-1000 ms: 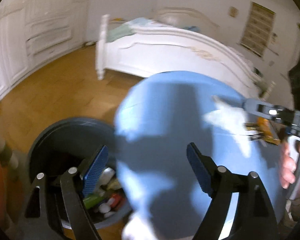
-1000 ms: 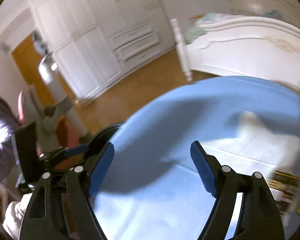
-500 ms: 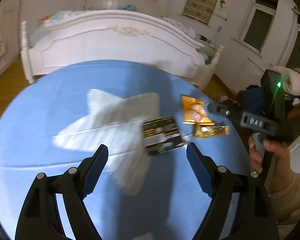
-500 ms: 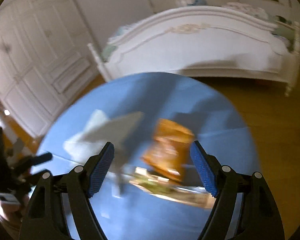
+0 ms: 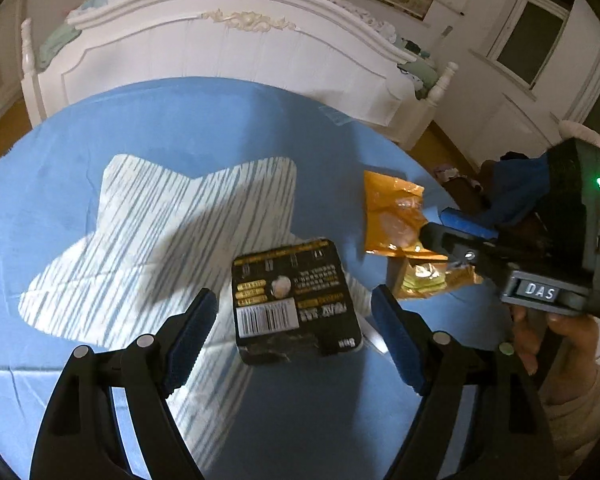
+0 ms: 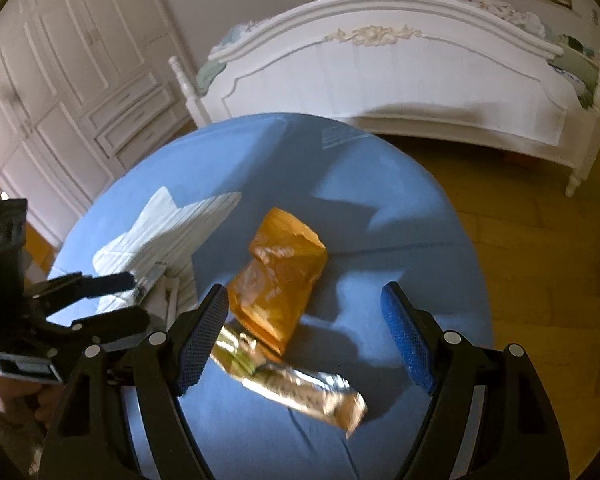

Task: Collect trash
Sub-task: 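Grasp the black battery card with the left gripper while the right grasps the orange snack packet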

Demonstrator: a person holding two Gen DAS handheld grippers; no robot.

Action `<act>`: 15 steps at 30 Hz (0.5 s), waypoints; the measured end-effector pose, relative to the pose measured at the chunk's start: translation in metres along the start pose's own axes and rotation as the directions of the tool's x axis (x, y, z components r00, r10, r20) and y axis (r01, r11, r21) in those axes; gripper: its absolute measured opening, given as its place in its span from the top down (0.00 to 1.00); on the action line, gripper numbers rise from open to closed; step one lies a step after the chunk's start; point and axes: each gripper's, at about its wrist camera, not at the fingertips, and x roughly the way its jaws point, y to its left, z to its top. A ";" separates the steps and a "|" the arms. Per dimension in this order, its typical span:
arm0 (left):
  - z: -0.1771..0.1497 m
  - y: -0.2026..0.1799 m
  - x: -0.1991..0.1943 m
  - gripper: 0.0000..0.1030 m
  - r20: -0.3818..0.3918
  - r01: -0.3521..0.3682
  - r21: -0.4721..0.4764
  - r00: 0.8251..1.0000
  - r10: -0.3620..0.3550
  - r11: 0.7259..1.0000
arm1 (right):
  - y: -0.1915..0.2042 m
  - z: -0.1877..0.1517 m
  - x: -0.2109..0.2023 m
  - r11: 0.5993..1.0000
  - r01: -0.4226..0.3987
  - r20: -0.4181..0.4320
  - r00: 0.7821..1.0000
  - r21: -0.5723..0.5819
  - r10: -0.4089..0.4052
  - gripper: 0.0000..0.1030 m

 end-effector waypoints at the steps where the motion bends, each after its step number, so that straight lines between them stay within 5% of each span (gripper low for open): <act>1: 0.000 0.001 0.001 0.32 0.006 -0.010 0.003 1.000 0.010 1.000 | 0.002 0.003 0.002 1.000 0.010 -0.004 1.000 -0.013 -0.010 0.24; 4: 0.002 0.005 0.001 0.41 0.019 -0.017 0.007 1.000 0.017 1.000 | 0.014 0.011 0.014 0.996 0.055 -0.029 0.998 -0.068 -0.057 0.25; 8: -0.001 0.005 -0.001 0.41 0.024 -0.019 0.038 1.000 0.018 0.999 | 0.030 0.010 0.028 0.984 0.090 -0.056 0.993 -0.156 -0.100 0.53; 10: -0.002 0.005 -0.003 0.41 0.029 -0.028 0.035 0.999 0.027 0.999 | 0.033 0.010 0.027 0.980 0.101 -0.043 0.993 -0.171 -0.110 0.57; 12: -0.002 0.010 -0.006 0.41 0.036 -0.020 0.014 0.999 0.020 1.000 | 0.030 0.010 0.024 0.985 0.084 -0.030 0.996 -0.153 -0.089 0.62; 15: -0.004 0.019 -0.016 0.41 0.064 0.019 -0.024 0.998 -0.017 1.000 | 0.015 0.010 0.012 0.997 -0.047 -0.004 0.999 -0.055 0.047 0.66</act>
